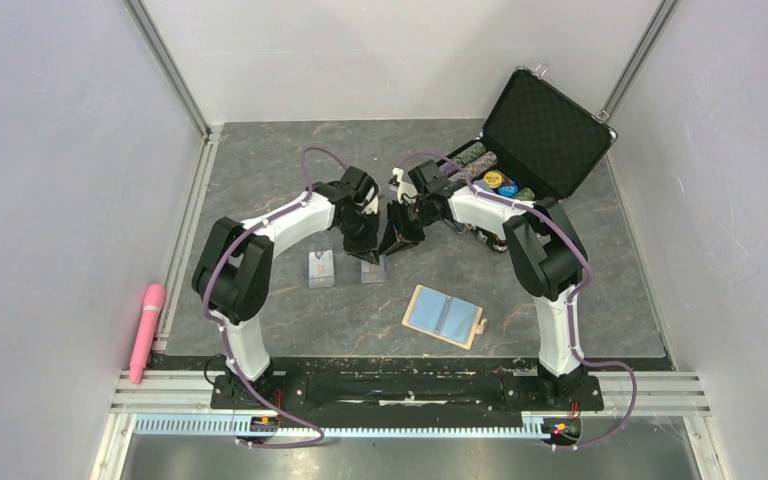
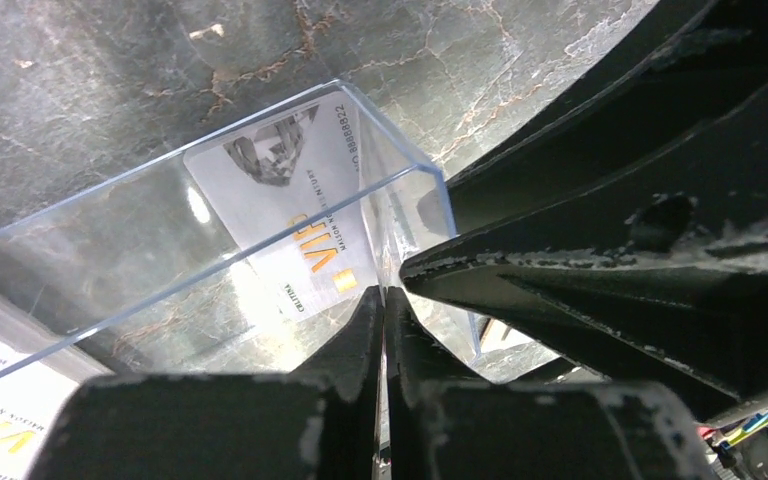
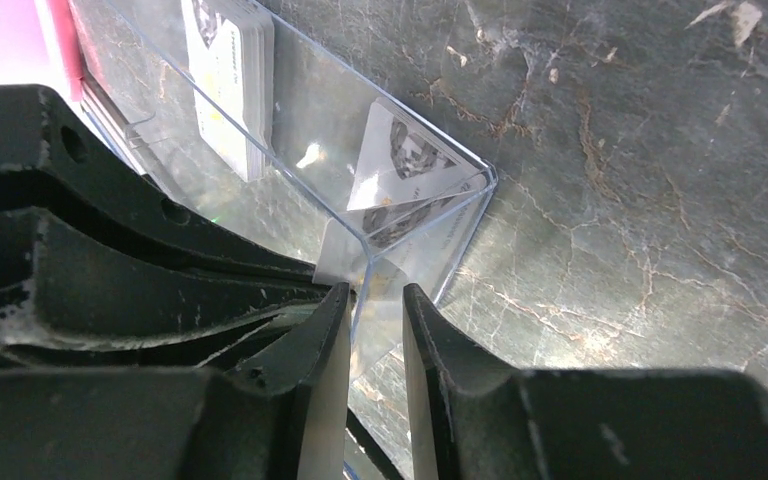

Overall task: Put the credit cards into the card holder
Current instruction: Pick up the credit card from the storage box, then insert the credit card into the card holder.

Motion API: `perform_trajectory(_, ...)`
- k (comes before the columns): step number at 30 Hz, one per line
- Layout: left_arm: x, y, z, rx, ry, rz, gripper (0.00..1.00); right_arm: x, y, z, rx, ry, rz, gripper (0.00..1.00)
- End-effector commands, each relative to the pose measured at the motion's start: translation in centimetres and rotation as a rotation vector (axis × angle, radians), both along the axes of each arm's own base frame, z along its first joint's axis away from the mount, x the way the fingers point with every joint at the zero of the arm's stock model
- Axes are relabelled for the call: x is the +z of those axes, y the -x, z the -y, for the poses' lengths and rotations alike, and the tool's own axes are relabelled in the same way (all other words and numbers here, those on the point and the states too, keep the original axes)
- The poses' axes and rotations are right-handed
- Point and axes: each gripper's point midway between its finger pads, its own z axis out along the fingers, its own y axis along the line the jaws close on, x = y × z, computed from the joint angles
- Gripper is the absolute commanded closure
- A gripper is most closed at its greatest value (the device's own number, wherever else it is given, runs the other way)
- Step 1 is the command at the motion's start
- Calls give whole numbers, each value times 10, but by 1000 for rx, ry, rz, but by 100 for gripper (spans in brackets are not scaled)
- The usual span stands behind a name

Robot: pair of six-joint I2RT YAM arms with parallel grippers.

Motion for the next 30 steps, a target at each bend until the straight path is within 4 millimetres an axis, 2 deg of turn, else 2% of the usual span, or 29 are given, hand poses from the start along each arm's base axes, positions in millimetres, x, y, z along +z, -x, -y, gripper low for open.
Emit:
perform_trajectory(1, 23, -19, -4, 47, 6, 126, 98, 20, 9, -2, 41, -15, 61, 75)
perform_trajectory(7, 70, -19, -25, 61, -25, 282, 98, 60, -2, 7, -3, -28, 202, 73)
perform_trajectory(11, 100, -10, -31, 63, 19, 364, 98, 72, 1, 26, -53, -19, 247, 70)
perform_trajectory(13, 108, -3, -26, 48, 75, 371, 98, 73, 7, 37, -71, -7, 261, 69)
perform_trajectory(16, 114, 17, -1, -23, 224, 349, 98, 64, 21, 59, -98, 21, 250, 65)
perform_trajectory(19, 111, 37, 26, -90, 334, 321, 98, 55, 37, 84, -131, 51, 242, 62)
perform_trajectory(26, 89, 81, 93, -211, 485, 212, 98, 24, 80, 159, -301, 140, 154, 45)
perform_trajectory(30, 72, 97, 119, -256, 501, 148, 98, 6, 111, 195, -368, 221, 90, 39)
